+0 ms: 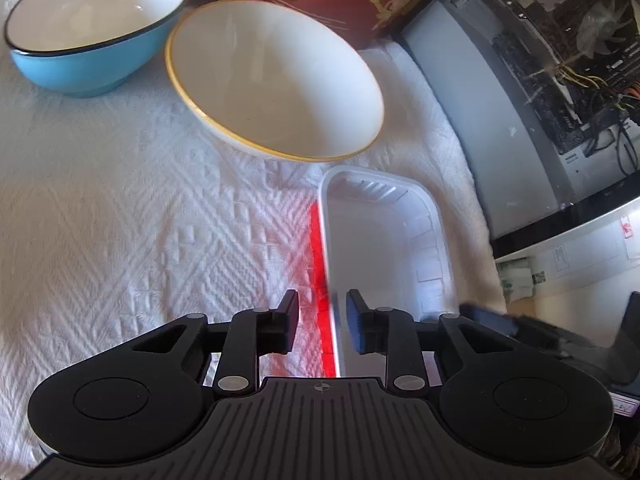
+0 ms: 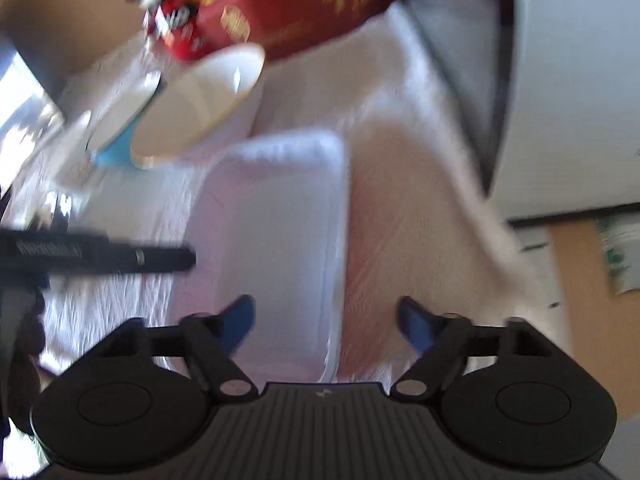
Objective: Organize plates and bowls
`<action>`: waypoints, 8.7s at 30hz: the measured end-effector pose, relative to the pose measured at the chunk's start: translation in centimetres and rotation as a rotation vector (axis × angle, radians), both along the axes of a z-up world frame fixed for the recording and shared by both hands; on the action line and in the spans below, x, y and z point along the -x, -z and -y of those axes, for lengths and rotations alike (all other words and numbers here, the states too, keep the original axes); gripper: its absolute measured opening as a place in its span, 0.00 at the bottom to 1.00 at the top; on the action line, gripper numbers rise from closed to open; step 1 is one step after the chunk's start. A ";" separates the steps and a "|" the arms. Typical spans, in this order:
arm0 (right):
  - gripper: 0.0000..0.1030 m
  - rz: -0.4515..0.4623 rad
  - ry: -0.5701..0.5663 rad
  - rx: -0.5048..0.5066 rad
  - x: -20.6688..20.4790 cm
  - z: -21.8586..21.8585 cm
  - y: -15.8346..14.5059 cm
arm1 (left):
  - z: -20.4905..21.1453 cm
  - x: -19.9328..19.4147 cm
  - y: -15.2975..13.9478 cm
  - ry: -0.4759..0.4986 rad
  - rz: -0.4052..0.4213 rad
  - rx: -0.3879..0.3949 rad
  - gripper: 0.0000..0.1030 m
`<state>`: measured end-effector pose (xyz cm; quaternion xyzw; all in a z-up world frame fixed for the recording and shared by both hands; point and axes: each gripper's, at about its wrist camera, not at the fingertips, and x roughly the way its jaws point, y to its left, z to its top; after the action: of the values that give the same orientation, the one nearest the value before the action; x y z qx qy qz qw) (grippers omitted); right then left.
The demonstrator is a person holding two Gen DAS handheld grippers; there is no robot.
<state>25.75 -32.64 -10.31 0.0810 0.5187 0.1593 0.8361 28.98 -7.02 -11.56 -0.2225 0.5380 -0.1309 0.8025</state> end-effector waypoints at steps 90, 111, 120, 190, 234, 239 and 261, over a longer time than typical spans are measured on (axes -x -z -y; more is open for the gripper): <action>0.37 -0.047 -0.353 -0.015 -6.7 -16.8 -2.3 | -14.6 4.7 -2.1 -0.383 -0.063 -0.040 0.25; 0.40 -0.074 -0.424 -0.022 -5.9 -18.8 -2.2 | -15.6 4.7 -2.5 -0.377 -0.051 -0.053 0.26; 0.40 -0.059 -0.406 -0.025 -6.3 -18.6 -2.2 | -15.8 3.7 -2.8 -0.359 -0.031 -0.077 0.27; 0.57 0.041 -0.078 0.023 -13.8 -21.5 -5.7 | -21.6 -7.4 -3.4 -0.339 0.010 -0.012 0.30; 0.31 -0.134 -0.069 -0.020 -20.1 -22.2 0.8 | -17.4 -15.0 -0.2 -0.147 -0.006 -0.106 0.29; 0.31 -0.147 -0.080 -0.031 -20.4 -22.4 1.2 | -16.8 -15.3 -0.1 -0.144 -0.015 -0.121 0.29; 0.31 -0.151 -0.058 -0.017 -20.9 -22.0 1.2 | -14.8 -17.2 0.5 -0.110 -0.031 -0.147 0.30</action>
<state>46.67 -10.67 -11.51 0.0849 0.5812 0.1813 0.7887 46.17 7.77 -12.05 -0.1943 0.5455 -0.0434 0.8141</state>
